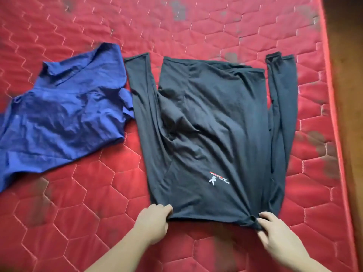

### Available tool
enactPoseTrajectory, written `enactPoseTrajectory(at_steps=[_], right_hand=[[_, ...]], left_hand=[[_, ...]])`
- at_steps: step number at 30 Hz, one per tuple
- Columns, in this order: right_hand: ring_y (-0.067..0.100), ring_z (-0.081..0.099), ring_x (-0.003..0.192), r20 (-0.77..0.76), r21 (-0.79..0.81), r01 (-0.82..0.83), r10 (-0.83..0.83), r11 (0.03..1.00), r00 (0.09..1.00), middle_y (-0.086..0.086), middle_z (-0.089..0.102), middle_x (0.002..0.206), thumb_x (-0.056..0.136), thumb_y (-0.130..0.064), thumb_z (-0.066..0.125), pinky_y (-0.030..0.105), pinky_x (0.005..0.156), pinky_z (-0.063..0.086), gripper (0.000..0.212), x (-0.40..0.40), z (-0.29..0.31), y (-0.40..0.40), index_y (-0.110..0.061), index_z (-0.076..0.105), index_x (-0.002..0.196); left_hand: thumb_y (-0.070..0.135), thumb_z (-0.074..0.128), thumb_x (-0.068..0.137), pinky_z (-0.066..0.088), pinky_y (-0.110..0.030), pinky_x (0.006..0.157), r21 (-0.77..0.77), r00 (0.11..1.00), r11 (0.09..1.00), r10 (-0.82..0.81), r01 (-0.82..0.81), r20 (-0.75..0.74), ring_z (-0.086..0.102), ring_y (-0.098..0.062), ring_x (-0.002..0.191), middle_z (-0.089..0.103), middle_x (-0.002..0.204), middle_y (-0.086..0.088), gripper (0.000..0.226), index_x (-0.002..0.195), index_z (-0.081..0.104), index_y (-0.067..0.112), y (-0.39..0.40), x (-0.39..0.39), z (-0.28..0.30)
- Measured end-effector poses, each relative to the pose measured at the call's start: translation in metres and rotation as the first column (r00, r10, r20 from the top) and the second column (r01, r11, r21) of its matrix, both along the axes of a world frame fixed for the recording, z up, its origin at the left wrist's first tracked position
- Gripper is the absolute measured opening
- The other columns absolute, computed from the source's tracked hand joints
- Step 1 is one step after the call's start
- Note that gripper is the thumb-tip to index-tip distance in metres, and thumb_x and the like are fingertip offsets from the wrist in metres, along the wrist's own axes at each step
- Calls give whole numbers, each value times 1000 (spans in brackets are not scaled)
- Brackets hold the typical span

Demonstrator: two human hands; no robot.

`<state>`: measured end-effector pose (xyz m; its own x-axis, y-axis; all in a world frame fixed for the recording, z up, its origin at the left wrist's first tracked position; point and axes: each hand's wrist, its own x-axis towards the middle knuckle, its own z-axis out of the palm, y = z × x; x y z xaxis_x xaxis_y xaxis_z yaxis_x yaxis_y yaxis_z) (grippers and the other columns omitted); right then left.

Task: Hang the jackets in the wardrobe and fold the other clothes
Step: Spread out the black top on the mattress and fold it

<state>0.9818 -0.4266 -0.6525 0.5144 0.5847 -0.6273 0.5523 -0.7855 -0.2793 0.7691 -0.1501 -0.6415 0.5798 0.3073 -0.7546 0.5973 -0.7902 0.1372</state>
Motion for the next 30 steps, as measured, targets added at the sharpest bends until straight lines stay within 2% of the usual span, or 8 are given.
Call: enactPoseTrajectory(at_steps=[9,12,15,19,22,25,28,30], right_hand=[[28,49,117,70,23,164,-165,986,984,4,44,138,71,-22,72,39,97,44,38,-26,0,8,-25,66,109],[29,35,132,43,235,434,-455,870,889,10,36,143,69,-12,80,44,109,31,59,-30,-3,16,-21,58,122],[30,38,129,-39,326,772,-808,545,588,18,44,135,74,-24,81,44,110,32,66,-30,-6,24,-12,49,131],[27,64,89,-334,81,997,-943,-9,19,8,61,110,73,-43,79,39,72,54,69,-32,-15,31,-15,51,130],[19,52,62,-461,-69,995,-887,76,36,10,61,83,79,-29,78,27,55,40,44,-31,-17,32,-8,62,113],[17,52,74,-561,-88,981,-822,175,96,7,63,91,84,-17,71,29,62,43,15,-27,-8,37,-13,66,98],[23,64,88,-687,-141,989,-723,41,-68,6,69,99,93,-12,59,37,77,52,14,-20,6,39,-15,62,106],[26,69,87,-723,-157,987,-678,-24,-131,4,72,99,95,-12,55,42,79,55,18,-15,11,35,-17,60,112]], left_hand=[[70,51,75,47,-28,73,-232,942,913,333,-335,-48,59,-10,81,62,78,15,37,88,60,36,-15,-21,-5],[54,55,83,50,-31,75,-87,886,904,428,-419,178,62,-14,85,63,81,11,27,77,62,29,-3,-8,-11],[36,68,81,48,-32,80,-94,620,712,663,-696,419,60,-18,92,56,94,7,13,89,60,31,12,14,-22],[41,80,71,45,-38,91,-97,360,403,884,-910,297,56,-28,108,57,117,-7,65,121,46,18,22,27,-39],[42,81,68,44,-33,77,-49,432,447,883,-893,185,60,-26,96,64,102,-3,52,104,51,21,17,22,-39],[40,73,75,41,-30,69,55,638,636,762,-770,112,61,-25,87,64,90,3,28,88,52,27,7,8,-34],[35,63,85,43,-31,73,128,700,688,702,-714,134,62,-29,94,63,90,2,11,85,58,25,10,-4,-32],[27,62,87,44,-30,70,44,584,587,790,-808,186,64,-27,86,64,81,2,7,83,60,22,14,-9,-34]])
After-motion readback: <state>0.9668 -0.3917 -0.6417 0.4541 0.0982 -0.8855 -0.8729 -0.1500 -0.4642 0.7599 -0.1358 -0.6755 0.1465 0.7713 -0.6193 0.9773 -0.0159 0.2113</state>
